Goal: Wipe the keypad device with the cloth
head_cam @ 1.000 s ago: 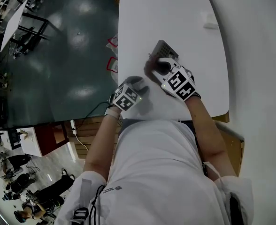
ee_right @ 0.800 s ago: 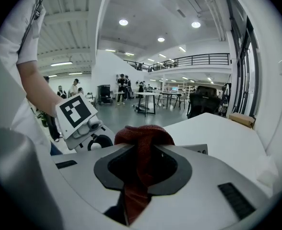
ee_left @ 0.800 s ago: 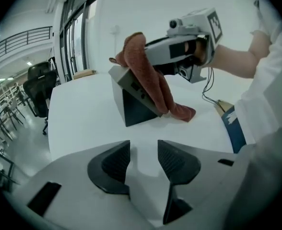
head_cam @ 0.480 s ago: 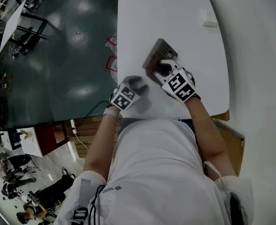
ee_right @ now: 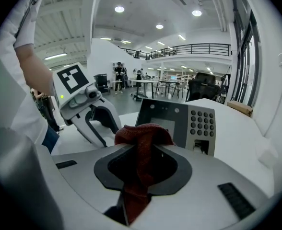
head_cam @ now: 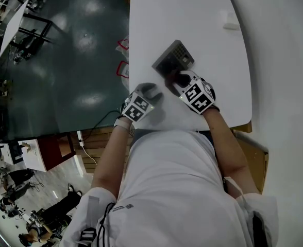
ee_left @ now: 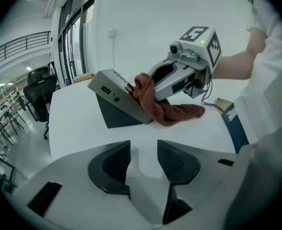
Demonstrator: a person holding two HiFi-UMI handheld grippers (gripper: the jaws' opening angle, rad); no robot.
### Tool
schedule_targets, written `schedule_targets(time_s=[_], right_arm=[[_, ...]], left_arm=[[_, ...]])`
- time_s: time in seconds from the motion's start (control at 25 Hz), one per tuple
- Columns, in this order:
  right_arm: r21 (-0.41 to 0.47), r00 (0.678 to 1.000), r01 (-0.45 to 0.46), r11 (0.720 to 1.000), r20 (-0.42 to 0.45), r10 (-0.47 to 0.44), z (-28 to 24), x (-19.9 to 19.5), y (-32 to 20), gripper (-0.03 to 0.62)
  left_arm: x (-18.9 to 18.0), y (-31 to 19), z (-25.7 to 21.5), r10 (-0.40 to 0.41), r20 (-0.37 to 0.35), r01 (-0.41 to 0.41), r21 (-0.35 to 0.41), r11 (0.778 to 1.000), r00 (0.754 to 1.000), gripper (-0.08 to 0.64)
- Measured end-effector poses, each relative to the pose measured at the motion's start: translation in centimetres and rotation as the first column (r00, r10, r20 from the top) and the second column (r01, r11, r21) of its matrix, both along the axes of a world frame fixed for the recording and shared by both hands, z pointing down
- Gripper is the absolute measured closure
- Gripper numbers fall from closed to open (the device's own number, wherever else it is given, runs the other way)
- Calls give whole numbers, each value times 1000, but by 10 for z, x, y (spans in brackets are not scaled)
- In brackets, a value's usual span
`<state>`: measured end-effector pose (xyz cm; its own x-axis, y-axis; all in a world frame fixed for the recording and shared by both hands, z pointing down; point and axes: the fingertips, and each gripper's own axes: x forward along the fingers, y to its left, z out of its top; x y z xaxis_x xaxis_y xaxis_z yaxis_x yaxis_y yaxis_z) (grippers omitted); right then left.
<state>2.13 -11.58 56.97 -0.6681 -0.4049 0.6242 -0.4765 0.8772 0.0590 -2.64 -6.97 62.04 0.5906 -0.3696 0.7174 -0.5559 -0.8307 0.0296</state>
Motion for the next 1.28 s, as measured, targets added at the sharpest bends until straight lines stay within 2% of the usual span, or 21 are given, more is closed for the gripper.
schedule_targets(time_s=[0.24,0.4,0.68,0.96,1.08,1.16,1.24,1.28], right_arm=[[-28,996,7,1000,-89,-9,26,5,9,515],[-35,993,-5,999,-114,1,35,6,12,515],[-51,997,-45,998,-68,42,39,6,12,514],[-22,995,-88,996,-52,86,40,8,5,514],[-39,987,-159,986,8,160,32,10,-1,515],[-52,969,-229,972,84,232,16,14,0,515],[-53,949,-270,961,151,275,-5,14,3,515],[-46,942,-281,959,178,284,-16,13,6,515]], left_arm=[[-1,1,-1,3,5,-3,2,1000,1000,383],[0,0,-3,8,0,-8,18,1000,1000,385],[-2,4,-5,15,-1,-15,67,998,1000,387],[-1,0,-5,11,-1,-11,134,991,1000,391],[-1,-4,-3,7,0,-7,127,992,1000,393],[-2,-2,-6,-15,-27,18,112,994,1000,407],[-9,-2,-22,-92,-125,103,90,991,988,499],[-15,-3,-36,-141,-187,158,83,984,972,508]])
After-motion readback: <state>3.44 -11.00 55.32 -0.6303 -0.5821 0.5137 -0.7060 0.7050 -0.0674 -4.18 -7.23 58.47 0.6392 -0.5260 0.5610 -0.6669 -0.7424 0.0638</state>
